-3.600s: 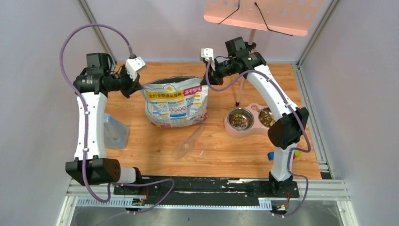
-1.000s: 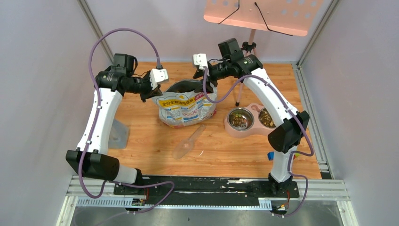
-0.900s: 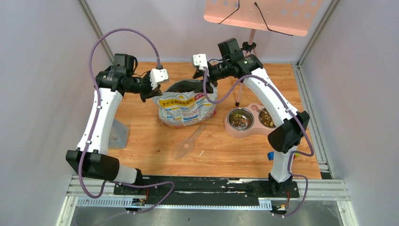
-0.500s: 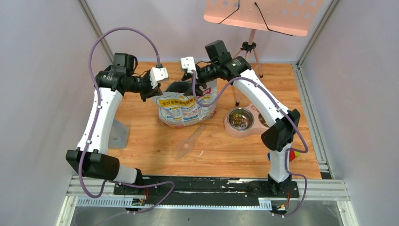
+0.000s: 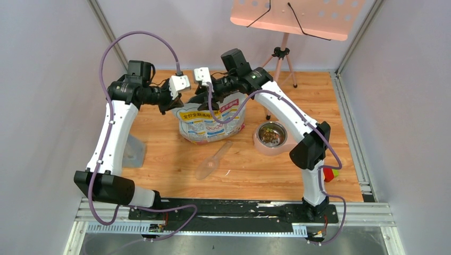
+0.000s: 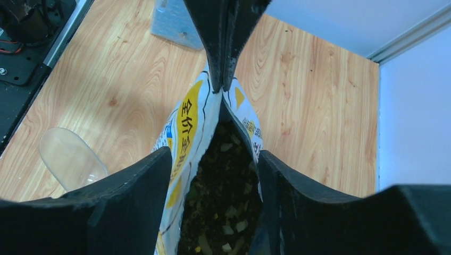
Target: Serve the pet food
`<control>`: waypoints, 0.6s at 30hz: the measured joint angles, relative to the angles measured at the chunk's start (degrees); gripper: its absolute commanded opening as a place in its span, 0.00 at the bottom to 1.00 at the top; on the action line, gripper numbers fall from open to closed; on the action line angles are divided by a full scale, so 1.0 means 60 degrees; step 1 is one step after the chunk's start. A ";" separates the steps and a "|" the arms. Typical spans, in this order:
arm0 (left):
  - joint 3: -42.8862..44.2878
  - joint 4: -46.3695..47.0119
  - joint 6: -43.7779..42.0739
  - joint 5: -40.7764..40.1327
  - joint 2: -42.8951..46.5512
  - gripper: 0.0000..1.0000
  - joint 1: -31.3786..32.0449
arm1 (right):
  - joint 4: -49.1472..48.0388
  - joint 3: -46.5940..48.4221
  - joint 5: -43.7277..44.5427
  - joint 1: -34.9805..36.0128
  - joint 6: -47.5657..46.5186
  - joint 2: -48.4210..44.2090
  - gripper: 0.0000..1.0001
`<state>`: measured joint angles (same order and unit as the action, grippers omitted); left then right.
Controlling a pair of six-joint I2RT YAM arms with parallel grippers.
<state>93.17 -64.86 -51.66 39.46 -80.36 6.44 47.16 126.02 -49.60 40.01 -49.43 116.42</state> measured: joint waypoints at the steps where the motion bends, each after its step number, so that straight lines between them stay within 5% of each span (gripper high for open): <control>1: -0.0011 0.0022 0.0033 -0.0011 0.0011 0.00 0.0004 | -0.0025 -0.0004 0.0000 0.0029 0.0011 0.0022 0.55; 18: -0.0160 0.0415 0.0073 -0.0200 0.0310 0.00 0.0029 | -0.1359 -0.0987 0.0266 0.0178 0.0412 0.0015 0.52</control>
<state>92.20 -62.37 -51.22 38.26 -78.50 6.61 39.00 120.09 -48.01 41.08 -46.96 116.51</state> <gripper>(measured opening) 0.006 0.561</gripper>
